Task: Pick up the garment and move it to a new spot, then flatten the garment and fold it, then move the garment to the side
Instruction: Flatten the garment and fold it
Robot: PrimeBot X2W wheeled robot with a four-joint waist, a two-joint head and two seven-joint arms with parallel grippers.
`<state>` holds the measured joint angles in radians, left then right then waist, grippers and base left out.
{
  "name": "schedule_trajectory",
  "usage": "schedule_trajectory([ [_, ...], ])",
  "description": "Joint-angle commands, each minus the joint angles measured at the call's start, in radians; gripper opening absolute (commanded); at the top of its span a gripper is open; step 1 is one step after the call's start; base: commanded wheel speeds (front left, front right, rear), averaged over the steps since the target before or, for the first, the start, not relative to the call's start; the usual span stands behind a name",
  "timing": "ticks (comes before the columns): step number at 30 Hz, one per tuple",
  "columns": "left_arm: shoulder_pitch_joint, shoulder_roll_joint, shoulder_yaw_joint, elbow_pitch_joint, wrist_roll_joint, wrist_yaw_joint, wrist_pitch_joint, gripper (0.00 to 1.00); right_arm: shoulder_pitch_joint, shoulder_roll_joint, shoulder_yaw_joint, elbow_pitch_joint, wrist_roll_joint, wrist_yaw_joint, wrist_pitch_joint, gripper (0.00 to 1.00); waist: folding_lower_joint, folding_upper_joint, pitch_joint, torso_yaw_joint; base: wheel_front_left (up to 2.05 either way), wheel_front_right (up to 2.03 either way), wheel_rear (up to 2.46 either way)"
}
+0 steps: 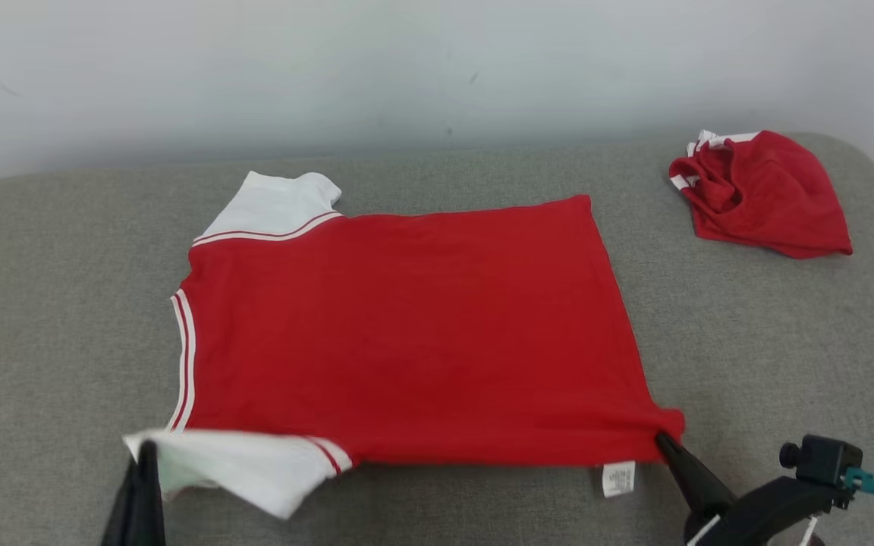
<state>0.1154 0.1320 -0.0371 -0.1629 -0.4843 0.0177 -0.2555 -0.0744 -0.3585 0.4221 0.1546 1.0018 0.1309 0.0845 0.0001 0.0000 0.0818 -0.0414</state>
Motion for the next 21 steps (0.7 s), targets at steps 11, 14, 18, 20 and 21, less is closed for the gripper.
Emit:
schedule_trajectory([
  [11,-0.298,0.099,0.023,0.102,-0.019,-0.047,0.082,0.00,-0.172,0.134,-0.089,-0.006,-0.083,0.000,0.123,0.00,-0.0001,0.0000,0.069,-0.060,0.00,0.00,0.00],
  [14,-0.372,0.121,0.013,0.185,-0.022,-0.063,0.108,0.00,-0.252,0.169,-0.102,0.062,-0.116,0.000,0.148,0.00,-0.0001,0.0000,0.086,-0.076,0.00,0.00,0.00],
  [18,-0.443,0.141,0.007,0.278,-0.025,-0.080,0.112,0.00,-0.335,0.200,-0.109,0.141,-0.126,0.000,0.165,0.00,-0.0001,0.0000,0.098,-0.083,0.00,0.00,0.00],
  [20,-0.476,0.154,0.000,0.325,-0.019,-0.088,0.115,0.00,-0.373,0.207,-0.107,0.181,-0.137,0.000,0.168,0.00,-0.0001,0.0000,0.104,-0.084,0.00,0.00,0.00],
  [21,-0.494,0.157,-0.005,0.345,-0.018,-0.095,0.113,0.00,-0.390,0.216,-0.107,0.199,-0.137,0.000,0.166,0.00,-0.0001,0.0000,0.106,-0.084,0.00,0.00,0.00],
])
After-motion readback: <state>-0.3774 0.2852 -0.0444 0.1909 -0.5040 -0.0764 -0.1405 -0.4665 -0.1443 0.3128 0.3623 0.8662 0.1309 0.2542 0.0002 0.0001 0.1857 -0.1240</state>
